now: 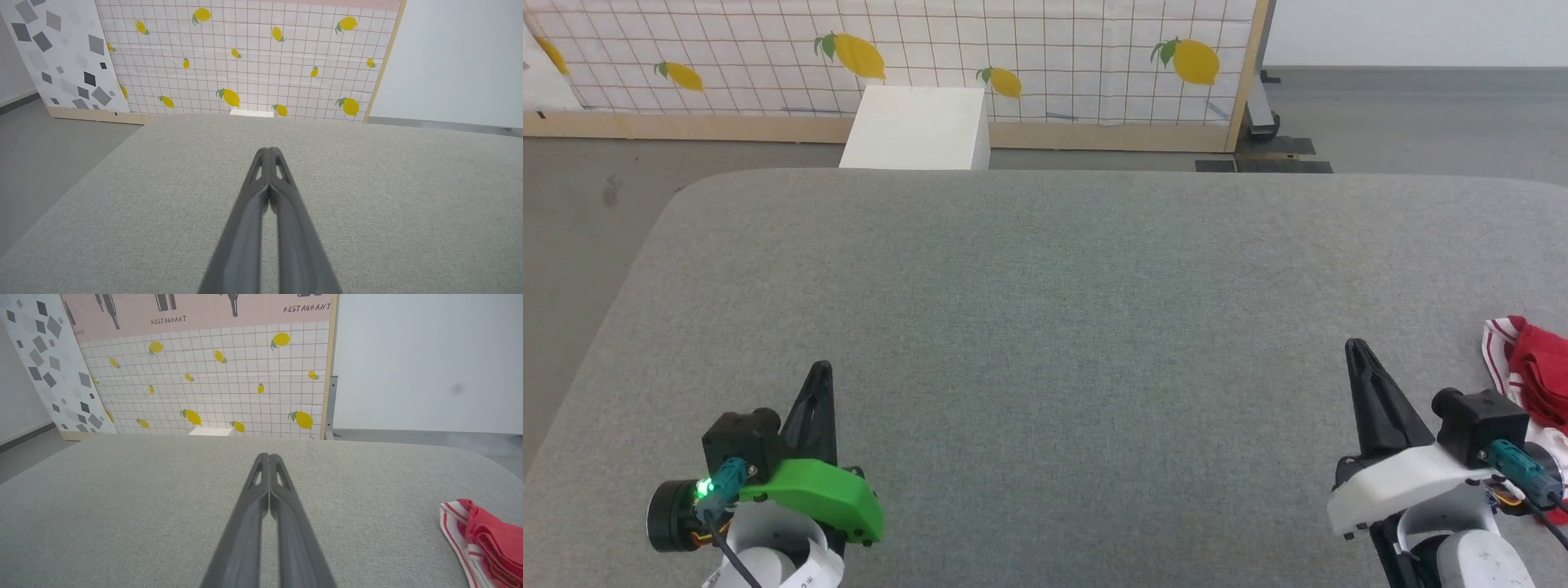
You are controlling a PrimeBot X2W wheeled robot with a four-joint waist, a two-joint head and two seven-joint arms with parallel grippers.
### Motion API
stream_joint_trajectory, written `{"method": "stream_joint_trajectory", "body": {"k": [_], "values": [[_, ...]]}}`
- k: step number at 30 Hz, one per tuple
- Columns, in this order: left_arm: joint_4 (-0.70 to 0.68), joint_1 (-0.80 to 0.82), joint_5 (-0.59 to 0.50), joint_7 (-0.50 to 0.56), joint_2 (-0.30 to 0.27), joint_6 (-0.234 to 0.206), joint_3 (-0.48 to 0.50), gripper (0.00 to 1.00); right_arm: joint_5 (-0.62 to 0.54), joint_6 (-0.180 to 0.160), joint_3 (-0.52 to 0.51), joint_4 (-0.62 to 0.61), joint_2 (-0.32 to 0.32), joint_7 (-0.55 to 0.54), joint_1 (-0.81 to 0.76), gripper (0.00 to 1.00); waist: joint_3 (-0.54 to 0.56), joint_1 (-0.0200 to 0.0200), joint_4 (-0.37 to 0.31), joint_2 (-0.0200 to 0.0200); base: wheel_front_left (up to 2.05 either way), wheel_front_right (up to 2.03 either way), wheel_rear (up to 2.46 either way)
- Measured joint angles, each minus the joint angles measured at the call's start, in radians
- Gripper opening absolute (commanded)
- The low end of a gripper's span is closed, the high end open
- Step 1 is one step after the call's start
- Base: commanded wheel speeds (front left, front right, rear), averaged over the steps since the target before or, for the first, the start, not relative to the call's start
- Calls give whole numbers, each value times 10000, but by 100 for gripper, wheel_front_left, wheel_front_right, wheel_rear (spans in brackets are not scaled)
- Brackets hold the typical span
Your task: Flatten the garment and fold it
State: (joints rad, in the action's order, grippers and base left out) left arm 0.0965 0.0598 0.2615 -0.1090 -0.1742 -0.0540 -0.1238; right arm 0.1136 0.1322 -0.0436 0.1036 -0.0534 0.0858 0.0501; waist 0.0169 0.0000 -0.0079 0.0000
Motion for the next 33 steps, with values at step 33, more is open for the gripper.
{"method": "stream_joint_trajectory", "body": {"k": [33], "values": [[-474,-232,-1304,556,610,267,633,0,-535,0,217,-499,2,-437,-186,0,-90,0,42,0,0,0,0]]}}
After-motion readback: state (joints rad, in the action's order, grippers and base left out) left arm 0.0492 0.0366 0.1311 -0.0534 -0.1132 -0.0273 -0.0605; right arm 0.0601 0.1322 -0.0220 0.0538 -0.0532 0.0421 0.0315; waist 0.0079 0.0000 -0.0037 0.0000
